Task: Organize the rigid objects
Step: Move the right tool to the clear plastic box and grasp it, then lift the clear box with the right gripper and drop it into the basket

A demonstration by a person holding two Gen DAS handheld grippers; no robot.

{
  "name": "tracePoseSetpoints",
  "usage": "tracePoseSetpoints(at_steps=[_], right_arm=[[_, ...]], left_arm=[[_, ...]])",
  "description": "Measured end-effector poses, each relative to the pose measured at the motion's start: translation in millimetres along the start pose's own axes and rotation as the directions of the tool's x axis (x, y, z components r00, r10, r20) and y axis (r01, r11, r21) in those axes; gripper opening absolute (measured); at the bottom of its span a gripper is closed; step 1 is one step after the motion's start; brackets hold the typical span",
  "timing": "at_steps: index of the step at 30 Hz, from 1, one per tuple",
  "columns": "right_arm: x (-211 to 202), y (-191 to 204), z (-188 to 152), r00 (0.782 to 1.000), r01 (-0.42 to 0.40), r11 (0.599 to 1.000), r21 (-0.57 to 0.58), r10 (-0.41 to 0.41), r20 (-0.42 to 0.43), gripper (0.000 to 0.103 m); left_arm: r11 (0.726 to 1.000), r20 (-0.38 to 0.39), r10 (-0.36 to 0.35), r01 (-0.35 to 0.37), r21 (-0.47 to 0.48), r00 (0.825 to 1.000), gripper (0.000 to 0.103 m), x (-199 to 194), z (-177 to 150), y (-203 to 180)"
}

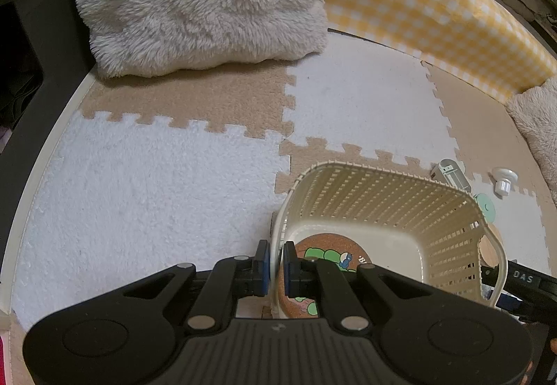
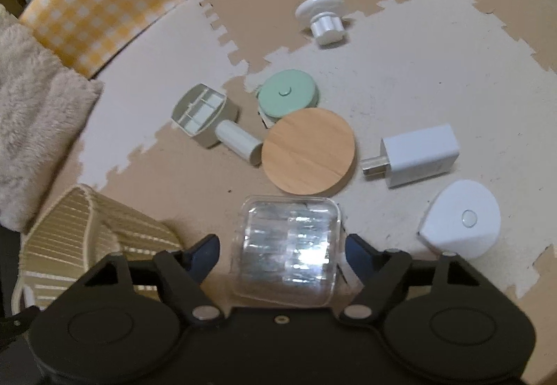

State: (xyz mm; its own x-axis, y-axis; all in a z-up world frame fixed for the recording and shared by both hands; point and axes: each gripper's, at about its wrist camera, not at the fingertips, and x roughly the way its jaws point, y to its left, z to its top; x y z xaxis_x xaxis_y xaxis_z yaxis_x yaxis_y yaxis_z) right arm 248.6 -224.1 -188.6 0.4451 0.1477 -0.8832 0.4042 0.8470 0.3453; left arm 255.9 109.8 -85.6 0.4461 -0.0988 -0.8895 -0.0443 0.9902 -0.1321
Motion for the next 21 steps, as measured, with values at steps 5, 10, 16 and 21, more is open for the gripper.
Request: tracePoseSetpoints(at_steps=[5, 10, 16, 21], right_arm=[[4, 7, 1, 0.999, 0.034, 0.999, -0.035, -0.033, 0.014, 0.078], [8, 19, -4, 0.995, 0.092, 0.988, -0.125, -0.088, 0.036, 0.078], [5, 17, -7, 0.997, 0.080, 0.975, -0.208, -0.076, 0.024, 0.077], [0, 12, -11, 0.995, 0.095, 0.961, -0.260, -0.099, -0.002, 0.076]], left_arm=[[1.000, 0.000, 0.001, -0.001, 0.000, 1.000, 0.007, 0, 0, 0], [1.000, -0.001, 0.003, -0.003, 0.001, 1.000, 0.007, 0, 0, 0], [1.000, -0.001, 0.000, 0.000, 0.004, 1.000, 0.007, 0, 0, 0], [1.000, -0.001, -0.001, 0.001, 0.004, 1.000, 0.007, 0, 0, 0]])
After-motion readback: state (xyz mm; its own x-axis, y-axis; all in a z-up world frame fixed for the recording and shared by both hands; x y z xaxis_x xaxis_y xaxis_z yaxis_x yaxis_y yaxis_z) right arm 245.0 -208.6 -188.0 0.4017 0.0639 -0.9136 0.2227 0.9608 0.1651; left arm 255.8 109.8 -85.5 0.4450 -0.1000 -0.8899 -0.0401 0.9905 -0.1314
